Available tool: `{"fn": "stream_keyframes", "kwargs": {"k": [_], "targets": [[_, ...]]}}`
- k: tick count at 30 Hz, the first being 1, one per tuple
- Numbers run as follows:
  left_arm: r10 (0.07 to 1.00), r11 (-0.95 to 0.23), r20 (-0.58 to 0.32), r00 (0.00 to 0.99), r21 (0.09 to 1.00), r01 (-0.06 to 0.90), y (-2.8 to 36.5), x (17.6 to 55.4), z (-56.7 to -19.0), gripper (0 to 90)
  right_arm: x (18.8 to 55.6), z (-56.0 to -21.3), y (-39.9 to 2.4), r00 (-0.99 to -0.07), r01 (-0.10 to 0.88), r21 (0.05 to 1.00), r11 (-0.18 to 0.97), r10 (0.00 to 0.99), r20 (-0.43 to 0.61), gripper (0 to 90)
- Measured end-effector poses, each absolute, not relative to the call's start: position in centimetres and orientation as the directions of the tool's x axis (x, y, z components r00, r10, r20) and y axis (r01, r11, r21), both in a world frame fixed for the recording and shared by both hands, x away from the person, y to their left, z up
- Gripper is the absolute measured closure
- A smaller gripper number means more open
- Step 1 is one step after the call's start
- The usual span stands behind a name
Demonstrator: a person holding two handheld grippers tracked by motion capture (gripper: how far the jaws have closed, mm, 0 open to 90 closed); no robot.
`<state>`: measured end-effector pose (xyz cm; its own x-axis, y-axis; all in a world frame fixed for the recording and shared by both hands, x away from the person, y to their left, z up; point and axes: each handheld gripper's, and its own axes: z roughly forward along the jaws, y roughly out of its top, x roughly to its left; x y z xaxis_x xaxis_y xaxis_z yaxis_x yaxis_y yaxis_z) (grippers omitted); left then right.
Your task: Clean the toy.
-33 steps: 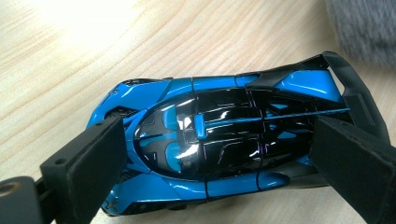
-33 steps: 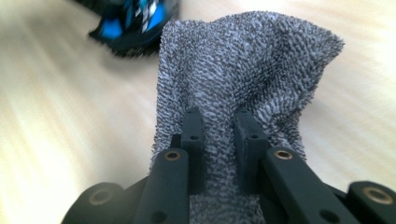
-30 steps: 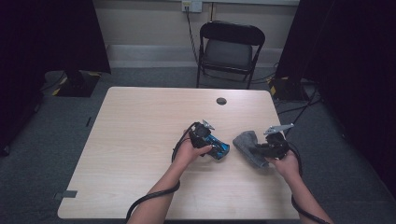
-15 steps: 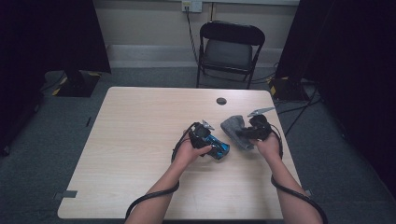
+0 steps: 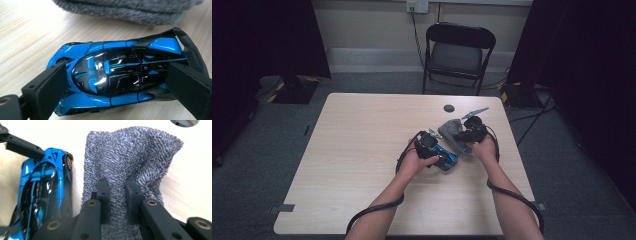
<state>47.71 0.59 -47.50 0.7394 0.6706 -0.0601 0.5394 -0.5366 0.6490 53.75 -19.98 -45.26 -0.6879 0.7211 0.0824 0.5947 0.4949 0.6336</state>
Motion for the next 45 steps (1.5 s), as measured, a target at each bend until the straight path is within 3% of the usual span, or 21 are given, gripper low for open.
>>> {"fn": "stream_keyframes", "kwargs": {"k": [7,12,45], "targets": [[0.671,-0.537,-0.060,0.739,0.649,0.539,0.6,47.7,-47.5,3.8,54.1,-46.8,-17.4,-0.718,0.596,0.605,0.528,0.688,0.107,76.2],[0.671,-0.534,-0.060,0.739,0.652,0.538,0.6,47.7,-47.5,3.8,53.9,-47.5,-16.0,-0.754,0.553,0.595,0.583,0.655,0.060,76.4],[0.674,-0.534,-0.061,0.736,0.649,0.542,0.6,47.7,-47.5,3.9,52.1,-47.5,-19.4,-0.797,0.511,0.607,0.608,0.599,0.071,76.9]]}}
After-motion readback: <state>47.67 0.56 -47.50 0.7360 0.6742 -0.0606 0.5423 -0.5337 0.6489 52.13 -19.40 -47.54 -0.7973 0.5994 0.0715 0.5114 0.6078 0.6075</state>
